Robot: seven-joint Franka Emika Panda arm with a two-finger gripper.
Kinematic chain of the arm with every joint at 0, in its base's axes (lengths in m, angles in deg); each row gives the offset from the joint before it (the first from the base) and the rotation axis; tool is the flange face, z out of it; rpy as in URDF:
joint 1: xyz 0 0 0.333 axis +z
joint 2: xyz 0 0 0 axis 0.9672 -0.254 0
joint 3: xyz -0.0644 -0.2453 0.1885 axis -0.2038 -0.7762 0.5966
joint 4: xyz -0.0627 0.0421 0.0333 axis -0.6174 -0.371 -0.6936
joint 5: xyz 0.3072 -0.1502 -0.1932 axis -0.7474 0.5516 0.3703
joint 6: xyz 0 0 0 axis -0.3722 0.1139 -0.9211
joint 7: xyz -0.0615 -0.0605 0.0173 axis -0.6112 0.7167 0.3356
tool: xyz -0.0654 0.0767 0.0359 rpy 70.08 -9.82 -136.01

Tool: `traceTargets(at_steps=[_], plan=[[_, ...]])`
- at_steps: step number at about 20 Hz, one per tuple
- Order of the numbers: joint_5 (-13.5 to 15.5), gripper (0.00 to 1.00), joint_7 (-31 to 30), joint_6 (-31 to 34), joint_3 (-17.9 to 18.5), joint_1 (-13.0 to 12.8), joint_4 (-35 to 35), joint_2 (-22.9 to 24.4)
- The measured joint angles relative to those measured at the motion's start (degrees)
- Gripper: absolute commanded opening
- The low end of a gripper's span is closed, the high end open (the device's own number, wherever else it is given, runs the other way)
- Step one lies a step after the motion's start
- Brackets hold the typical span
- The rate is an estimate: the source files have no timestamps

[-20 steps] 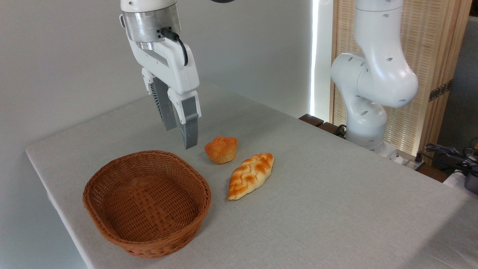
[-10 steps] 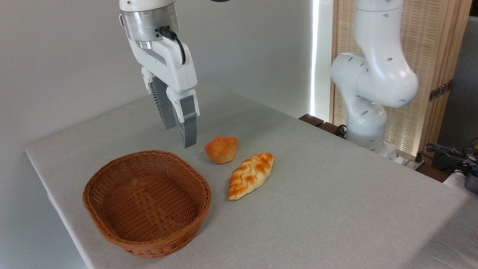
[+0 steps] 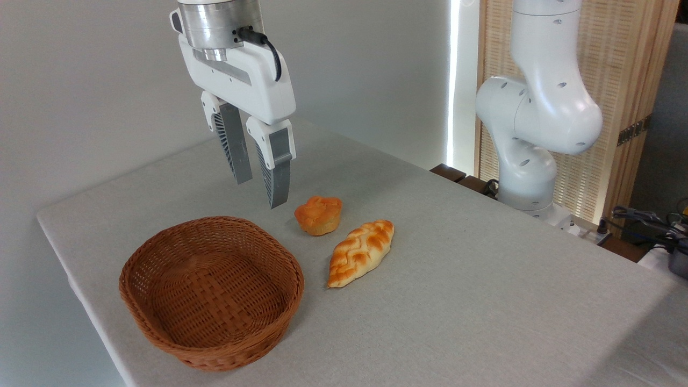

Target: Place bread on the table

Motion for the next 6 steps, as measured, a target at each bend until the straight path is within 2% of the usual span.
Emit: traceTargets(at_steps=[6], plan=[[0.0, 1.00, -1.0, 0.0, -0.3, 0.0, 0.0, 0.0]])
